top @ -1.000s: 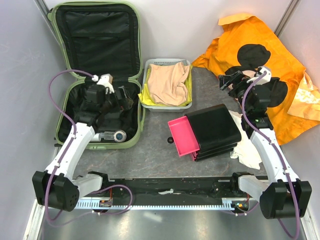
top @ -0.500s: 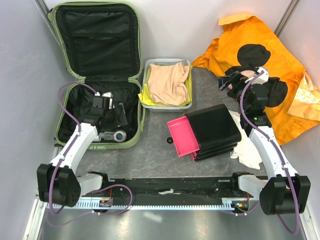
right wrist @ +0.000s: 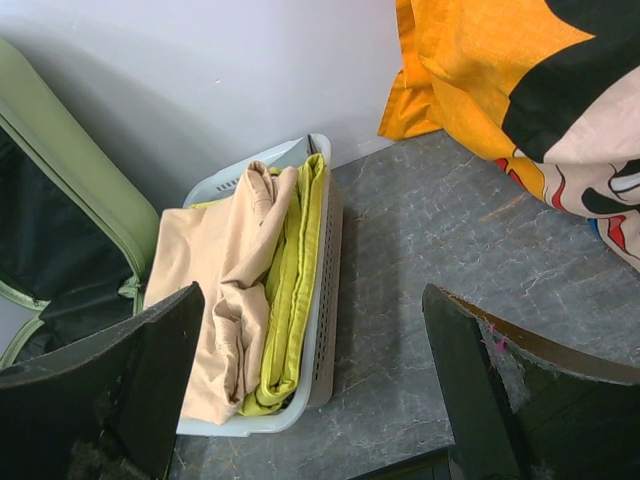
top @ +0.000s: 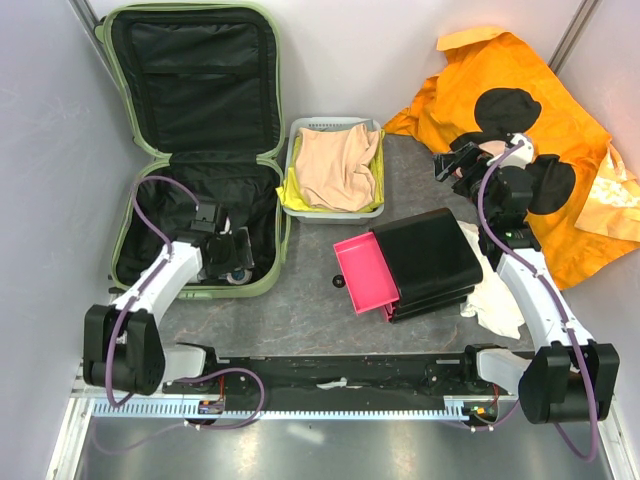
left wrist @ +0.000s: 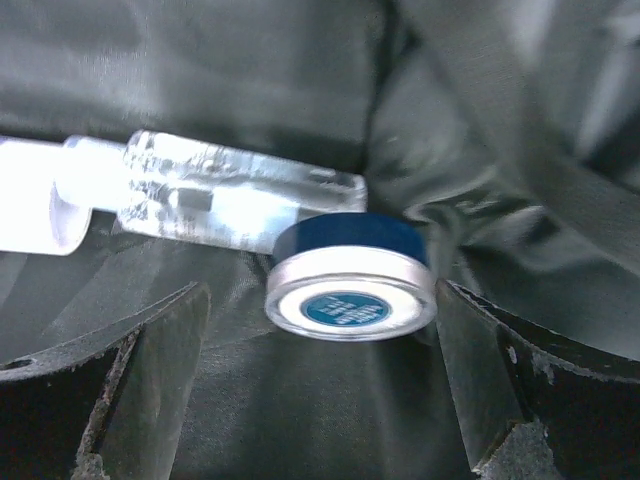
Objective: Open, take out, and arrange the luggage
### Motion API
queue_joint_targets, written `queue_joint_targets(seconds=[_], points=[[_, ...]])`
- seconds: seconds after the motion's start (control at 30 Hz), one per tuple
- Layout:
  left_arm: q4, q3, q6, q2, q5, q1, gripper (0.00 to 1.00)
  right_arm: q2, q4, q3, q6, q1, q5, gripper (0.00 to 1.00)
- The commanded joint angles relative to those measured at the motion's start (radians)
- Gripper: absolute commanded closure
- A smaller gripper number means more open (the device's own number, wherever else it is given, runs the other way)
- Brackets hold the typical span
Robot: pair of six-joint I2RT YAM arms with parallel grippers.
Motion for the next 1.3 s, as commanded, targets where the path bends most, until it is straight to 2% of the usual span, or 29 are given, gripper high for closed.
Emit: queue_joint_targets(seconds=[0.0,0.1,0.17,0.2,0.23,0.33,0.37,0.57,0.8,0.9,1.13,1.23,1.27], points=[[-0.025,-0.01,-0.039,0.074,-0.027,0.005,0.01,0.002,0.053,0.019,0.001,0.0,-0.017,0.02],[-0.005,-0.027,-0.037,0.113,0.022,0.005,0.06,0.004,0.056,0.017,0.002,0.0,-0.017,0.02],[0.001,-0.026,-0.028,0.12,0.044,0.005,0.17,0.004,0.056,0.017,0.001,-0.001,-0.012,0.02],[0.004,-0.024,-0.023,0.116,0.046,0.005,0.23,0.002,0.056,0.017,0.001,-0.001,-0.009,0.02],[0.005,-0.026,-0.019,0.108,0.046,0.005,0.38,0.004,0.056,0.017,0.001,-0.001,-0.008,0.02],[0.001,-0.009,-0.006,0.038,0.046,0.005,0.61,0.005,0.056,0.017,0.001,-0.001,-0.008,0.02],[-0.007,0.003,-0.003,0.012,0.046,0.005,0.64,0.005,0.054,0.017,-0.001,-0.001,-0.006,0.02],[-0.067,0.137,0.027,-0.207,0.01,0.005,0.7,0.01,0.063,0.013,0.016,-0.003,-0.012,0.02],[-0.127,0.227,0.061,-0.234,0.009,0.005,0.71,0.007,0.079,0.006,0.039,-0.001,-0.032,0.02],[-0.107,0.223,0.061,-0.238,0.094,0.005,0.72,-0.001,0.076,0.005,0.036,-0.001,-0.031,0.02],[0.027,0.22,0.031,-0.283,0.499,-0.003,0.81,-0.016,0.077,-0.001,0.036,-0.003,-0.02,0.02],[0.041,0.247,0.009,-0.286,0.535,-0.053,0.84,-0.016,0.08,-0.003,0.039,-0.001,-0.02,0.02],[0.042,0.256,0.0,-0.283,0.527,-0.109,0.85,-0.016,0.082,-0.004,0.041,-0.001,-0.02,0.02]])
